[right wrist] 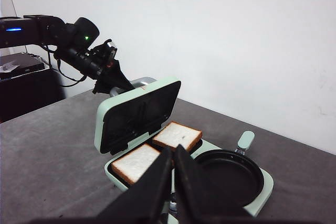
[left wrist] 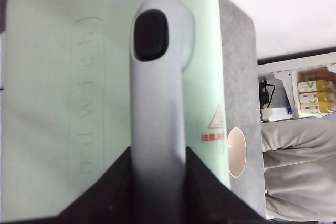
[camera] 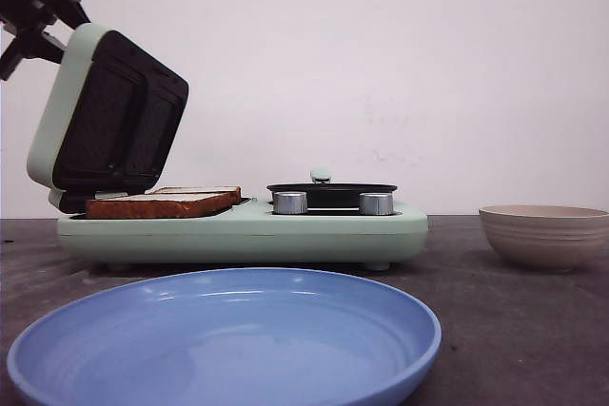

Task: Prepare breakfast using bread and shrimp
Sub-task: 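Grasp the sandwich maker lid with the left gripper and swing it down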

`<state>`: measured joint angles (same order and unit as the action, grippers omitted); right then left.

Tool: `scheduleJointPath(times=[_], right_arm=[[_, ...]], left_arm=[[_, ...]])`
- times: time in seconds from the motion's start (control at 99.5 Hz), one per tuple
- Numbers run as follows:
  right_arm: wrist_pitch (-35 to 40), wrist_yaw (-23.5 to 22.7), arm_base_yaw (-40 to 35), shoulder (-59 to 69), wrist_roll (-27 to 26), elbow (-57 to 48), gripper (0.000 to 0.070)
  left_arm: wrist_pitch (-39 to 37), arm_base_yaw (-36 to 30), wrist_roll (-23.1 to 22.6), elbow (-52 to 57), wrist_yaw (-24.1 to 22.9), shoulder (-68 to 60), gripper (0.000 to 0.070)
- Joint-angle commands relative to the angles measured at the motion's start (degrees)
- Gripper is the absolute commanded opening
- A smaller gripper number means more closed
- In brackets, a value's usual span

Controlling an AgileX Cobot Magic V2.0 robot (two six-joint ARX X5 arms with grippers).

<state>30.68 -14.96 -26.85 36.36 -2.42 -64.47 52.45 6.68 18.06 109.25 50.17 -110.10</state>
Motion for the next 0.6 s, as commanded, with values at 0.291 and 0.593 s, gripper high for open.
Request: scheduleJointPath(times=[0.291, 0.593], right_arm=[[-0.6, 0.0, -0.3, 0.3, -0.6, -0.9, 0.0000], [-0.5, 0.0, -0.3, 0.3, -0.6, -0.9, 0.0000]], left_arm=[[-3.5, -6.9, -1.2, 2.3, -6.1, -1.1, 0.0000], [-6.6, -13.3, -3.1, 2.3, -19.6, -1.2, 0.0000]])
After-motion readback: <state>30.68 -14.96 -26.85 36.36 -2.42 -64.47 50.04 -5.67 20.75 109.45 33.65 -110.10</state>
